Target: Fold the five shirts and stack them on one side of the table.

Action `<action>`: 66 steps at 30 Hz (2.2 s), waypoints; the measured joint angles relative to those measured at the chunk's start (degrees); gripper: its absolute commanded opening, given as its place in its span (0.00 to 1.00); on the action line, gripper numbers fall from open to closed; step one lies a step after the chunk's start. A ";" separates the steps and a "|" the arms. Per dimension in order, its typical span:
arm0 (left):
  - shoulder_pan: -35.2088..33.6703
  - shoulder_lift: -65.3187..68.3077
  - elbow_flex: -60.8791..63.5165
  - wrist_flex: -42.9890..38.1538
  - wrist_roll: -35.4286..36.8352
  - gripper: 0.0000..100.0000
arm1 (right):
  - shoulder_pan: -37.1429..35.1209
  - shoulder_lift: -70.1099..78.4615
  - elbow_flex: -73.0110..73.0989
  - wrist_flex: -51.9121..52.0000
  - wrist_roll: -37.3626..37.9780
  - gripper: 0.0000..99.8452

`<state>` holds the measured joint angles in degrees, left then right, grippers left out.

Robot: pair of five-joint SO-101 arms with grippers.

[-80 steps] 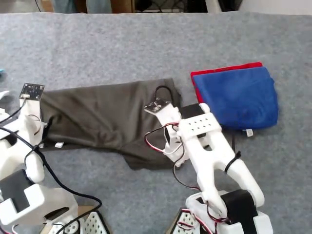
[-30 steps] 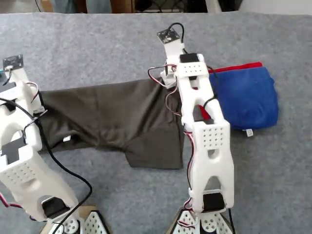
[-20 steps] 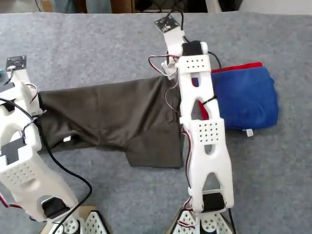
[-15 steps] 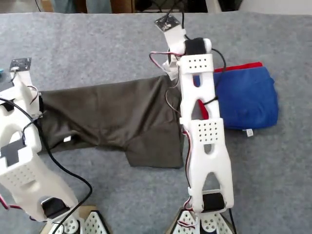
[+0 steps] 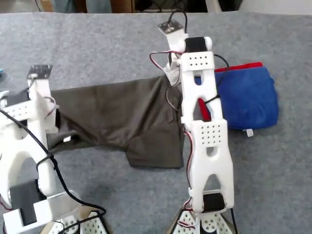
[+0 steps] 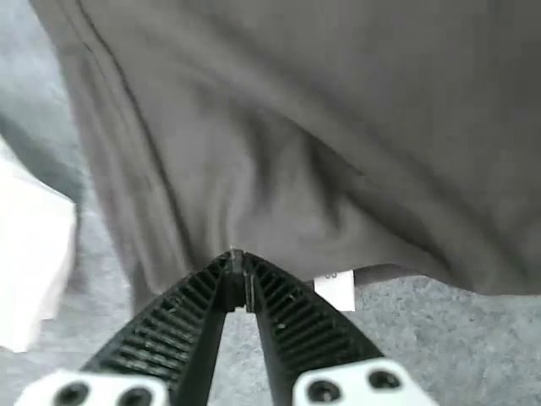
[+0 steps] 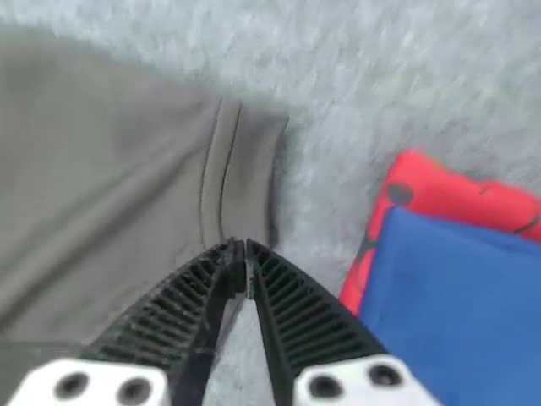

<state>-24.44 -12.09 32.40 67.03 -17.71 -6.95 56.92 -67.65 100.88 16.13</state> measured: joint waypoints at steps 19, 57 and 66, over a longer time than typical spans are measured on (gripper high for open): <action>-11.34 -0.70 7.91 -11.43 1.49 0.13 | -2.11 -0.09 2.29 0.00 0.00 0.01; -11.60 10.73 -5.89 1.58 1.67 0.03 | -2.11 -0.09 2.29 0.00 0.00 0.01; -11.96 10.73 -10.99 8.44 0.53 0.03 | -2.20 1.76 2.29 0.00 0.00 0.01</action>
<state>-36.40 -1.36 21.41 75.47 -17.19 -9.14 58.68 -65.36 100.88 16.13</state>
